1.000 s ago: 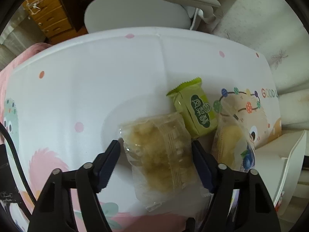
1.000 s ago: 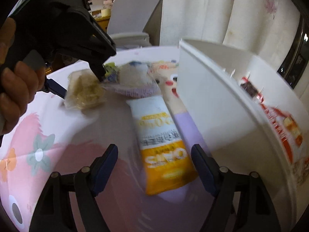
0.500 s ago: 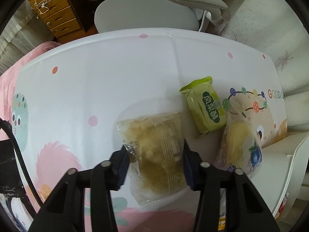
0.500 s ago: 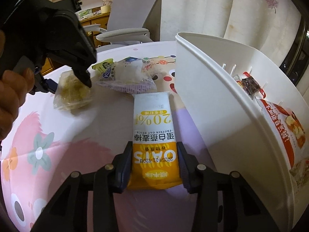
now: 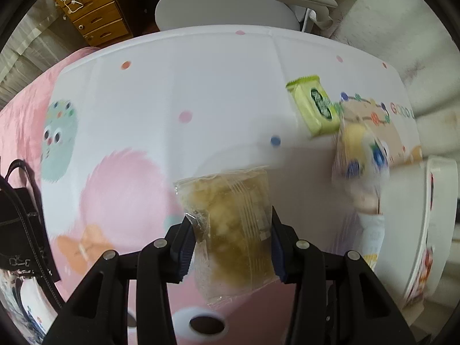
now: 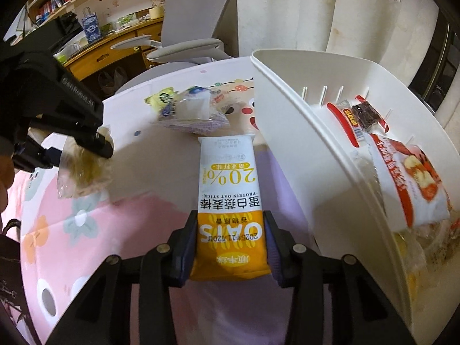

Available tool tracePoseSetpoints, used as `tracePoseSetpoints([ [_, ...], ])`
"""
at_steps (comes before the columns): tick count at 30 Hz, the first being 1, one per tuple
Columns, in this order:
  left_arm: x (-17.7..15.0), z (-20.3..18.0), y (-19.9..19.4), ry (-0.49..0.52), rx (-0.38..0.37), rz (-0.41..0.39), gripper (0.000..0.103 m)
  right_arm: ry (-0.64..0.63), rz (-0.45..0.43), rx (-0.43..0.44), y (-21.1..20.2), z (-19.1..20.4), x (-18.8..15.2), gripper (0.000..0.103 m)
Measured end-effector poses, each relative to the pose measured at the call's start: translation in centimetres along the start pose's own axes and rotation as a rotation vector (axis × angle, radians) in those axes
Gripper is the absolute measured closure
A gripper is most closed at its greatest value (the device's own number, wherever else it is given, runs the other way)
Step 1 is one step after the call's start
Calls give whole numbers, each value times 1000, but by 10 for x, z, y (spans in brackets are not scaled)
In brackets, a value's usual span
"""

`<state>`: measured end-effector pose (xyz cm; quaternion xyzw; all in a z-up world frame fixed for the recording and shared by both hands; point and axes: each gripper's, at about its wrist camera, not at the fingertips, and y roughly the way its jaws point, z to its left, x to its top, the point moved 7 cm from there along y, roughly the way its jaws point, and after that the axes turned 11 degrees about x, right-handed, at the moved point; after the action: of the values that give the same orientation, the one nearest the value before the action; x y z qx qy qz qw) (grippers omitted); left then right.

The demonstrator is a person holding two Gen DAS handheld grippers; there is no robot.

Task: Organize snacks
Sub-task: 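Grasp the clear pastry bag with the left tool while the right tool grasps the OATS packet, then carry both packets into the white tray and open both tools to drop them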

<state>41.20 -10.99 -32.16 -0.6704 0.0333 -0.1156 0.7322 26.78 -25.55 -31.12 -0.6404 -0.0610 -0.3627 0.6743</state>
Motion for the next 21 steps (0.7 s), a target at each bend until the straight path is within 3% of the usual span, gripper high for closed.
tracePoseSetpoints([
  [13,-90,34,-56,65,-41,-25,60,-13,-38,35,-81,24,-35,60],
  [21,-167,39,-87,147,-109,-47,60,-21,-77,25,-132,27,-60,60],
])
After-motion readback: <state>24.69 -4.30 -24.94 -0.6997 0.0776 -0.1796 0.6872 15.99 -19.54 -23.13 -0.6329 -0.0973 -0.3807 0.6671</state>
